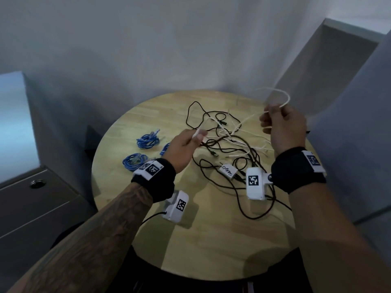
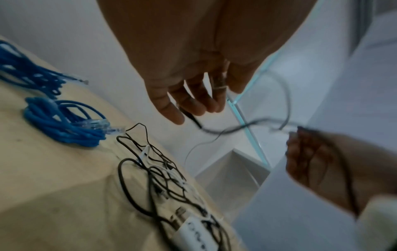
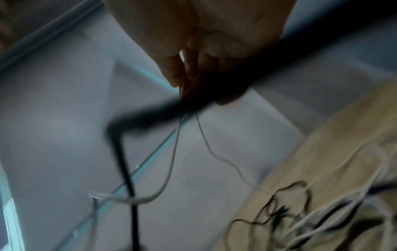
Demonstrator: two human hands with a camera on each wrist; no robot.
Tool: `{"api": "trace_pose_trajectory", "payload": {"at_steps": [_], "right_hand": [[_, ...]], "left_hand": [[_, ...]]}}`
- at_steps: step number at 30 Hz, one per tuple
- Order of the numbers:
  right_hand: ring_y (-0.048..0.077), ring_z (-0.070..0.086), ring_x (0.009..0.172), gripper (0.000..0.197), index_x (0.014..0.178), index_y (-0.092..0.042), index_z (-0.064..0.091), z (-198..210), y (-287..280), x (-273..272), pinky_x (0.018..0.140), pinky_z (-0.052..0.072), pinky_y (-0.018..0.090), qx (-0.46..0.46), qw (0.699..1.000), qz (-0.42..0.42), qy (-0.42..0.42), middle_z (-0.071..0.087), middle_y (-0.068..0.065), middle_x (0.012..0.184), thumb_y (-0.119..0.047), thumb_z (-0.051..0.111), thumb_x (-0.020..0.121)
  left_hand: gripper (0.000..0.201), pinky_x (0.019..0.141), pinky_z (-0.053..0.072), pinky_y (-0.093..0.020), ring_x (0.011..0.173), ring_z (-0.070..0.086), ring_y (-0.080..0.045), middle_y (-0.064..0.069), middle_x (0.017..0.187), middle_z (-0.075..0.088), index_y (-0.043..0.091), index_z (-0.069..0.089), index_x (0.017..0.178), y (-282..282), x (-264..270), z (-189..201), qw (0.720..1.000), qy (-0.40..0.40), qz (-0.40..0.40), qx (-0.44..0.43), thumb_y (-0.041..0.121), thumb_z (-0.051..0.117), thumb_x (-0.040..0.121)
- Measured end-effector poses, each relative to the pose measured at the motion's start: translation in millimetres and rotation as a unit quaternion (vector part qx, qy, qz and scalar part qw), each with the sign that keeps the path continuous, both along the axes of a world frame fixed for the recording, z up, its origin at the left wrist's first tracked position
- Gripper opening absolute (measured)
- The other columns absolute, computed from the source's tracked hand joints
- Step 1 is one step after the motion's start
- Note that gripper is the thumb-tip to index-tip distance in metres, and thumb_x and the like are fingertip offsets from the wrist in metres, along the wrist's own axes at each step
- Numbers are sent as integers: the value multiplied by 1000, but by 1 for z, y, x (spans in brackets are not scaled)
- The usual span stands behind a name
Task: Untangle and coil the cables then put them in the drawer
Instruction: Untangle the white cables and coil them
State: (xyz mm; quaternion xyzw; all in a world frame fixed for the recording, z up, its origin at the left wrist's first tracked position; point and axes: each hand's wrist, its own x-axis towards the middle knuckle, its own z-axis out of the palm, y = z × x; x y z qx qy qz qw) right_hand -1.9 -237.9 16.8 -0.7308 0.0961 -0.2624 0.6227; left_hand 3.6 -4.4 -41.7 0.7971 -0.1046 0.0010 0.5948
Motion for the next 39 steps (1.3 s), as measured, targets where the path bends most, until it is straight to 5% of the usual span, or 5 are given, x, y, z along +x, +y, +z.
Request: {"api": "trace_pose_trajectory", "payload": {"at_steps": [11,16,28,33,39], "right_hand": [[7,50,122,47,134,-38,51,-10,42,-34,101,43,33,-262,953,142,54,52,-15,135,-55,59,91],[6,67,88,10,100,-24,72,-32,72,-54,86,50,28,-182,916,334,129,73,-3,93,-30,68,92],[20,72,77,9,88,-14,64,-34,65,-35,86,54,33,-5,971,222,88,72,4,73,-17,61,97],[9,28,40,9,98,-10,68,-34,51,-26,45,37,23,163,951,229,129,35,-1,60,-17,61,96],[-3,49,54,23,106,-29,73,-46,67,-40,55,36,12,-235,909,307,155,56,-25,59,-33,51,102]], "left_hand": [[34,62,42,-30,59,32,-15,1,66,33,16,51,77,17,-26,36,951,144,-91,-257,35,42,103],[26,59,37,-25,61,43,-16,-3,68,47,11,61,105,25,-31,30,930,139,-92,-327,14,36,103],[23,61,45,-31,54,46,-12,1,59,54,4,63,94,11,-31,10,943,191,-47,-269,0,40,97],[19,65,42,-30,59,40,-13,1,65,44,12,54,89,11,-37,16,858,312,-220,-343,11,36,93],[18,77,60,-33,70,67,-11,-3,81,69,7,57,100,17,-29,26,804,257,-138,-518,11,40,98]]}}
